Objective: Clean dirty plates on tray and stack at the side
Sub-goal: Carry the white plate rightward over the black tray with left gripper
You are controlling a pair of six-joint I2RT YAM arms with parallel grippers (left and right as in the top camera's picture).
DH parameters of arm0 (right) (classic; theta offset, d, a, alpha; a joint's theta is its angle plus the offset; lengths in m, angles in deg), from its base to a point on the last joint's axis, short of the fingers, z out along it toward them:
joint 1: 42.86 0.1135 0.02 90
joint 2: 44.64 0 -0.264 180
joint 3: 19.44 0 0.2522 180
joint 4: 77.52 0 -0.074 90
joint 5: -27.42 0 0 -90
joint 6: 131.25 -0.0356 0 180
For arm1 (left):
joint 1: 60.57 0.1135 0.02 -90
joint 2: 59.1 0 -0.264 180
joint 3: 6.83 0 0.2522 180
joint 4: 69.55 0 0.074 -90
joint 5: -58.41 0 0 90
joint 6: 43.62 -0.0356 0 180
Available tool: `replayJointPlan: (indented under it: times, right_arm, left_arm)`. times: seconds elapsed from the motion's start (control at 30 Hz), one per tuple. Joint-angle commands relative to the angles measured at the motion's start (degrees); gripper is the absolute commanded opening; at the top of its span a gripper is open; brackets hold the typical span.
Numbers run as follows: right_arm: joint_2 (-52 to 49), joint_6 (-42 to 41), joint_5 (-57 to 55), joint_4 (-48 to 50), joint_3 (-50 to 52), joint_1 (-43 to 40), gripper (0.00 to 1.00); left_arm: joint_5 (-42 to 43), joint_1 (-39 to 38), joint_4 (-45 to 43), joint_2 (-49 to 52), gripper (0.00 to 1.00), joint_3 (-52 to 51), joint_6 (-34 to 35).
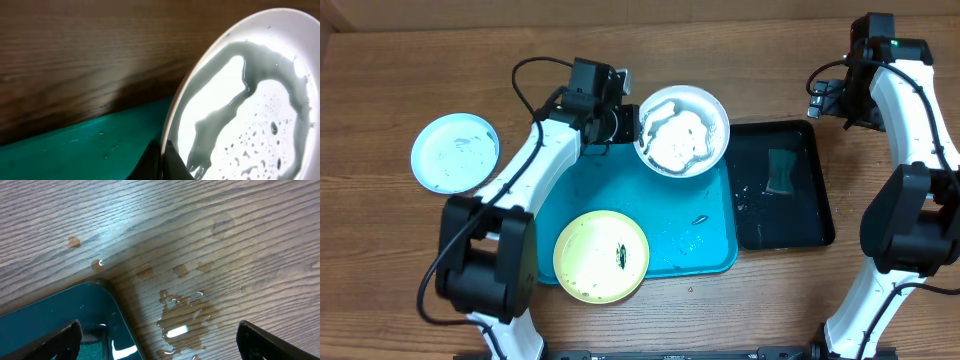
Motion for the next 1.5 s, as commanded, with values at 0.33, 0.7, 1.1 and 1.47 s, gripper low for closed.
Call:
replayJointPlan:
  times: [0.33,0.7,1.1,1.47]
  right_arm:
    - [1.0,-0.3,-0.4,0.3,-0.5,0.2,1.0]
    - [1.0,-0.3,-0.4,0.3,-0.5,0.2,1.0]
    - [1.0,-0.3,-0.4,0.3,-0.5,0.2,1.0]
    - [1.0,-0.3,-0.4,0.3,-0.5,0.2,1.0]
  left_arm:
    - [-16.2,-1.0,5.2,-14.4,0.04,2.3,-3.1]
    - [-17.4,-9.3,6.9,-13.0,0.04,2.3,4.1]
    - [-36.6,-22.5,2.9,-10.0,0.04,2.3,4.5]
    - [-44.7,-28.7,-2.2,-9.3,0.04,2.3,4.3]
